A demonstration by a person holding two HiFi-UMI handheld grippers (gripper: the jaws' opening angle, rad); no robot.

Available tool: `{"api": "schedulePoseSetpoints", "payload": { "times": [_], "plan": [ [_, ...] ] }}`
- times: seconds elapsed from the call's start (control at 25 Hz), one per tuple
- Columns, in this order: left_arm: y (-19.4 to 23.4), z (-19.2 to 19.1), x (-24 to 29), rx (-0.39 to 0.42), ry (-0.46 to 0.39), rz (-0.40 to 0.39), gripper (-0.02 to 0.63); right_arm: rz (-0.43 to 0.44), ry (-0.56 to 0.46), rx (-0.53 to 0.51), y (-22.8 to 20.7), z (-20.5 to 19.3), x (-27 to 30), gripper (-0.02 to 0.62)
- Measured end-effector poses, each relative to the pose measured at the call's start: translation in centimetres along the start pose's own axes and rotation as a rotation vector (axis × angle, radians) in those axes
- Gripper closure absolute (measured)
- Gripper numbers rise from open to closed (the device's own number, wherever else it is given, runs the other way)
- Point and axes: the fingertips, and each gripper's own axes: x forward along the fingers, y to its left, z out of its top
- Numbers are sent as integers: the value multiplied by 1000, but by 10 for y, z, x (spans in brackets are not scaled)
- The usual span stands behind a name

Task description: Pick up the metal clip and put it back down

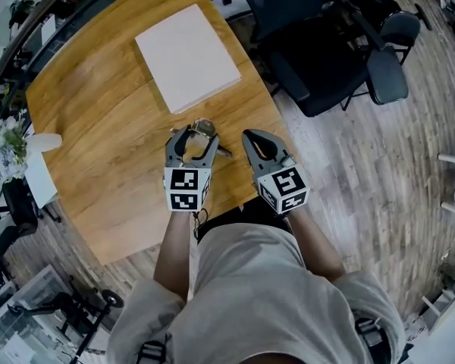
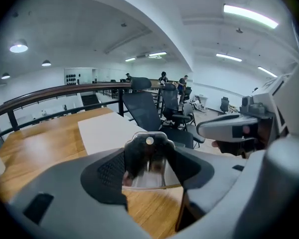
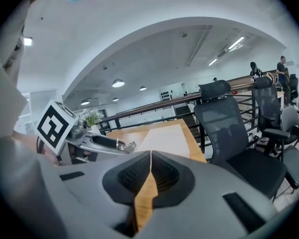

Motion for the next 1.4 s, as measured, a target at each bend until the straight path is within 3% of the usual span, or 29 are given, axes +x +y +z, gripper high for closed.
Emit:
{"api": "schedulePoseSetpoints", "payload": {
  "times": [0.32, 0.84, 1.08, 1.4],
  "plan": [
    [12, 51, -44, -21, -159, 93, 304, -15, -140, -106, 16, 61, -7, 568],
    [13, 136, -112, 19, -378, 173, 304, -20, -327, -170, 29, 139, -48, 568],
    [3, 149, -124, 32, -416, 162, 304, -19, -393, -208, 31, 167, -68, 568],
    [-9, 154, -125, 50, -423, 153, 304, -27, -397, -198, 23, 164, -79, 568]
  ]
}}
